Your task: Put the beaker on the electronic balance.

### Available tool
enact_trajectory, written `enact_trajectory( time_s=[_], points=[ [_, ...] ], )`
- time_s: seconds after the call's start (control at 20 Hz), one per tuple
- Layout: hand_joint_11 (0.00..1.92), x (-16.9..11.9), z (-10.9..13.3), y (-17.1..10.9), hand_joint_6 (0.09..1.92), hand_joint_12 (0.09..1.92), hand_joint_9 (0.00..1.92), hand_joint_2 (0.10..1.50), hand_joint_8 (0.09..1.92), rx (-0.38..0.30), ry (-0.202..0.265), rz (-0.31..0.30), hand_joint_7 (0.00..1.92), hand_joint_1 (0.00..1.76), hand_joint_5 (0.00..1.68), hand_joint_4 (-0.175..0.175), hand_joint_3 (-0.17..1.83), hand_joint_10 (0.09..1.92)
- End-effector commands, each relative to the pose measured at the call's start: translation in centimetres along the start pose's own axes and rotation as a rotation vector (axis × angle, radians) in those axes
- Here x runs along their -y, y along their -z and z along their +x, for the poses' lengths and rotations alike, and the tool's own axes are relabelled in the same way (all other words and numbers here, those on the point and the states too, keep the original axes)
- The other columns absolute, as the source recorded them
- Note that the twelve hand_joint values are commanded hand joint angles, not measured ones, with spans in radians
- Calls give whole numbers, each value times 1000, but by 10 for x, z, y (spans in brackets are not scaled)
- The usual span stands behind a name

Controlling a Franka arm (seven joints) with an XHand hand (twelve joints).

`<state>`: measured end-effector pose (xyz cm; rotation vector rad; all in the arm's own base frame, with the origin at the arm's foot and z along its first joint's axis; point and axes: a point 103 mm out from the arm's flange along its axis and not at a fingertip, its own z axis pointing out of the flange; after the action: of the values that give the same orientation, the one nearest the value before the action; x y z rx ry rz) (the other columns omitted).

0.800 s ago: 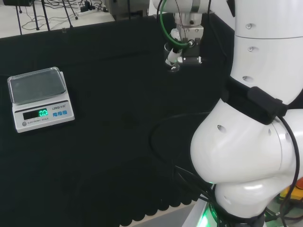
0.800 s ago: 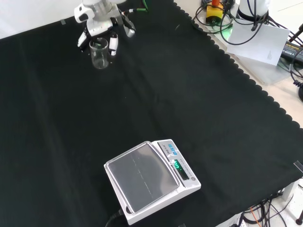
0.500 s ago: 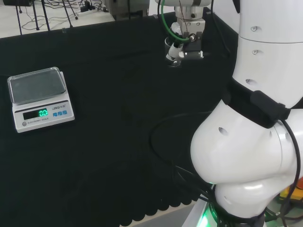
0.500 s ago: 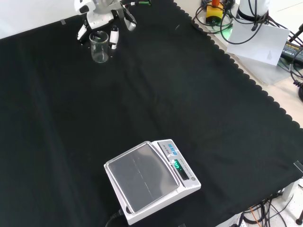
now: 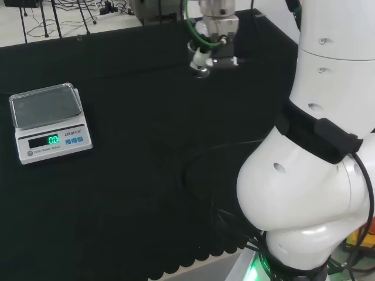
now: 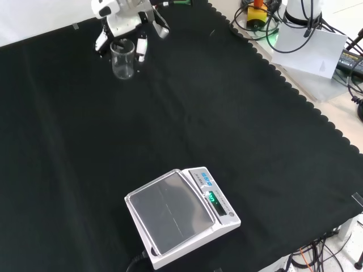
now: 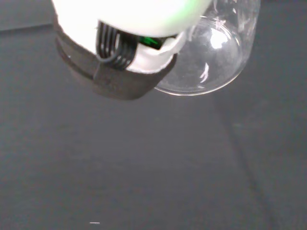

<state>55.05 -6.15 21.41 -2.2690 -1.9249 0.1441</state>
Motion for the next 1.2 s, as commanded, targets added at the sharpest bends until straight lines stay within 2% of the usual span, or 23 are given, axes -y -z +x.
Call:
enact_trajectory(
  time_s=[0.05,0.3,0.7,1.2],
  points=[
    [1224,-4,112,-4,1455,1062,1093,816,1636,6,142,29,808,1179,823,3,872,1349],
    [1224,-8,193,-6,1454,1062,1094,815,1634,15,249,35,810,1180,824,4,873,1348],
    [1224,-6,285,-6,1448,1062,1095,812,1631,53,377,46,813,1181,829,3,875,1345],
    [1225,-11,361,-29,1437,1059,1100,804,1621,91,474,88,820,1184,838,3,880,1337]
  ],
)
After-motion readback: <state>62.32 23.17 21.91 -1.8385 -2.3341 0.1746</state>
